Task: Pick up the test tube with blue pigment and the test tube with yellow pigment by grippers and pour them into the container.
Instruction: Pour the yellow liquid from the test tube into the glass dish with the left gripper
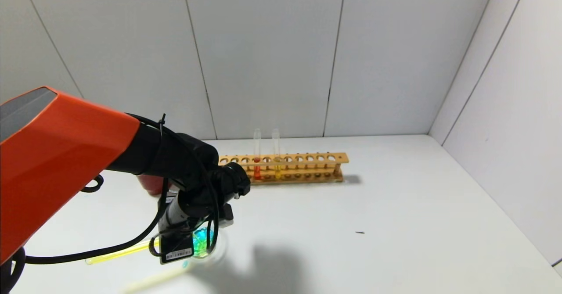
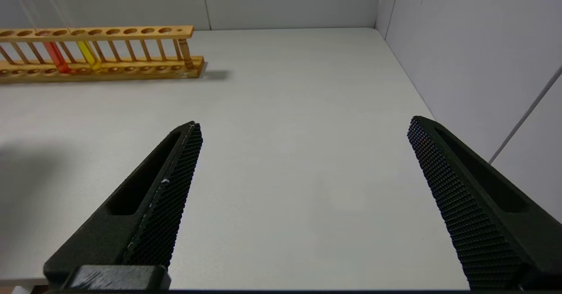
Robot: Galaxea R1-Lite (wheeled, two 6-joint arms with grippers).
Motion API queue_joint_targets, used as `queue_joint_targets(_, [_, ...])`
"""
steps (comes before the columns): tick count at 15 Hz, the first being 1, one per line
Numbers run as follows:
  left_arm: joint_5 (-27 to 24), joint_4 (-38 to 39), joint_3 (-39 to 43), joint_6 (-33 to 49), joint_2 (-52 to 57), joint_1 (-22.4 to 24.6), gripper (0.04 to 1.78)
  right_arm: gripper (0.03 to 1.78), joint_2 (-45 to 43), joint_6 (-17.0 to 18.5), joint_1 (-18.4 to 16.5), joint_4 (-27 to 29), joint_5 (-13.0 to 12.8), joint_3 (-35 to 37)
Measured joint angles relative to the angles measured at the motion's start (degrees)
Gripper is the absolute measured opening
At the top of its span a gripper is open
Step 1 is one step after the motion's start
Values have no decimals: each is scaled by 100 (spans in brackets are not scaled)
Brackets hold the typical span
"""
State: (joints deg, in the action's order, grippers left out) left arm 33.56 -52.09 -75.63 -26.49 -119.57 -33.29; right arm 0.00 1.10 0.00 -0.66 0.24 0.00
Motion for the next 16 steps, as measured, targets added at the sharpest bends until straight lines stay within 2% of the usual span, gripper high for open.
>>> queue_joint_targets(4, [15, -193, -124, 1, -45, -38, 30, 171, 0, 0, 0, 0, 0, 0])
queue_joint_targets(8, [21, -719, -505, 20, -140, -44, 30, 171, 0, -2, 2, -2, -2, 0])
queue_joint_targets(16, [122, -957, -828, 34, -488, -72, 30, 171, 0, 2, 0, 0, 0, 0])
